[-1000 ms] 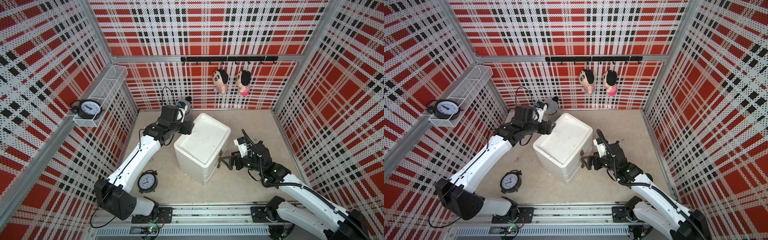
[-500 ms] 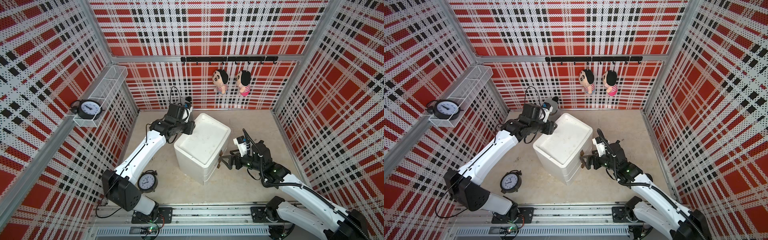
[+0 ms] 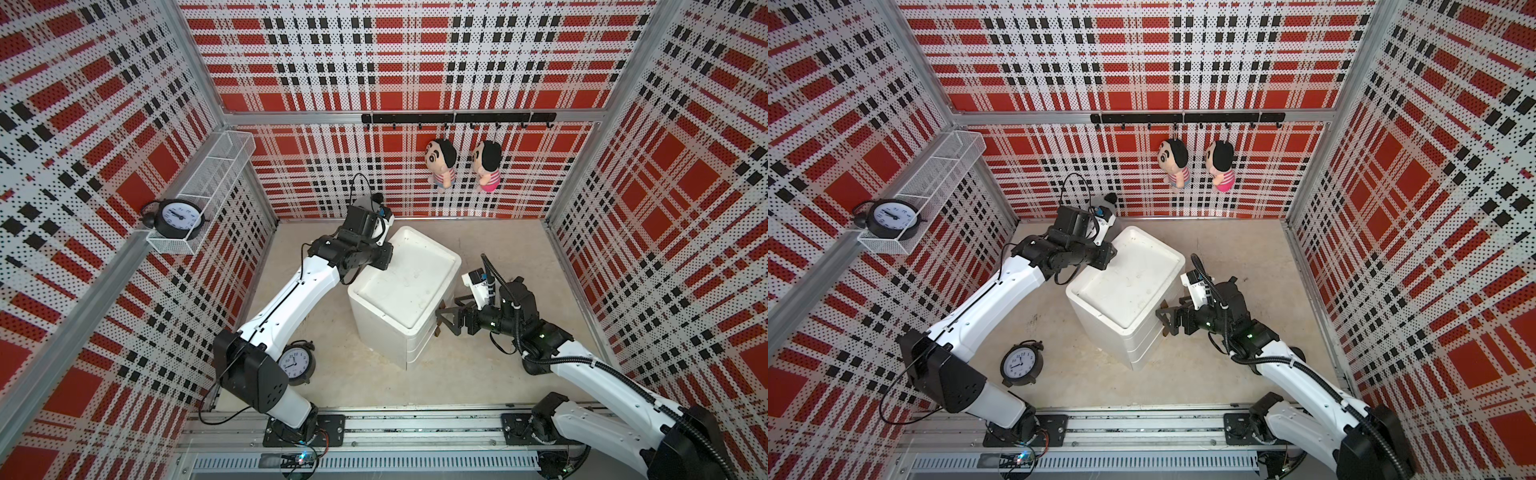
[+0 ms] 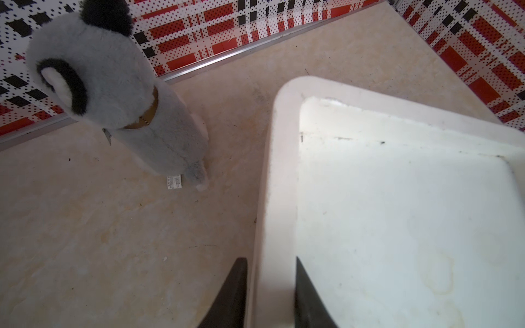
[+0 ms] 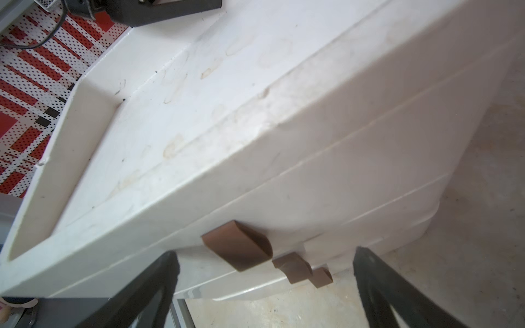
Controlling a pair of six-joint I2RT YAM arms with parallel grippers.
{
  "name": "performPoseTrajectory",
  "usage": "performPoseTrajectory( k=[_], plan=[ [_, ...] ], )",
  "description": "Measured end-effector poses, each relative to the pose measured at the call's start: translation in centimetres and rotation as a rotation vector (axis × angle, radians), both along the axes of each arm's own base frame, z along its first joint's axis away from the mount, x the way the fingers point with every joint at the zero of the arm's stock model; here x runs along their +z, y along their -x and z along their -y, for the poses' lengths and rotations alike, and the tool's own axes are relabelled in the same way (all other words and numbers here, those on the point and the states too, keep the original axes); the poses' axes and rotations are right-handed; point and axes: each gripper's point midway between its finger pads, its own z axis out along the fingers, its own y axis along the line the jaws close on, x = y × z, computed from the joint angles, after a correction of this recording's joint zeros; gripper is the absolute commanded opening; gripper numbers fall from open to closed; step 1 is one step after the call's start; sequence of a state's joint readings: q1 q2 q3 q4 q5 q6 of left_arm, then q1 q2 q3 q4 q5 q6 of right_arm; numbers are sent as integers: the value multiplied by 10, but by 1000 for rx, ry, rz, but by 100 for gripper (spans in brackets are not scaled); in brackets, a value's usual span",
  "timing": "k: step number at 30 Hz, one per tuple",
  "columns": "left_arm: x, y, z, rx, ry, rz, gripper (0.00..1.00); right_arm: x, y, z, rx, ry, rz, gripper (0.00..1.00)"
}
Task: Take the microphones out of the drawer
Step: Adjust the storage box at the center of the board.
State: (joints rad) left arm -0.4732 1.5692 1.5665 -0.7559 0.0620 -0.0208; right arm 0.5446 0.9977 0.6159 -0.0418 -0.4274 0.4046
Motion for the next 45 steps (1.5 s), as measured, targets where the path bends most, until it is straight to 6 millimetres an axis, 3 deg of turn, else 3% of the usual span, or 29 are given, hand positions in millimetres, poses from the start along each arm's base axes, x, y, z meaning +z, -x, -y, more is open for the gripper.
performPoseTrajectory(
  k=[7, 18, 23, 30, 37, 42, 45],
  plan=[
    [0, -7, 6, -36, -18, 13, 0, 8, -14, 7, -18, -38, 22, 100],
    [2, -28, 19, -53, 4, 45, 0, 14, -28, 11, -4, -92, 58, 100],
    [4, -42, 28, -75, 17, 73, 0, 10, -24, 11, 27, -117, 69, 100],
    [8, -60, 38, -106, 35, 102, 0, -2, -13, 12, 48, -121, 65, 91],
    [8, -60, 40, -128, 33, 108, 0, 15, -15, 21, 5, -112, 164, 91],
    [7, -60, 41, -138, 28, 114, 0, 6, -24, 21, -10, -64, 169, 88],
    [8, -59, 42, -142, 27, 119, 1, -1, -31, 20, -8, -37, 163, 80]
  ],
)
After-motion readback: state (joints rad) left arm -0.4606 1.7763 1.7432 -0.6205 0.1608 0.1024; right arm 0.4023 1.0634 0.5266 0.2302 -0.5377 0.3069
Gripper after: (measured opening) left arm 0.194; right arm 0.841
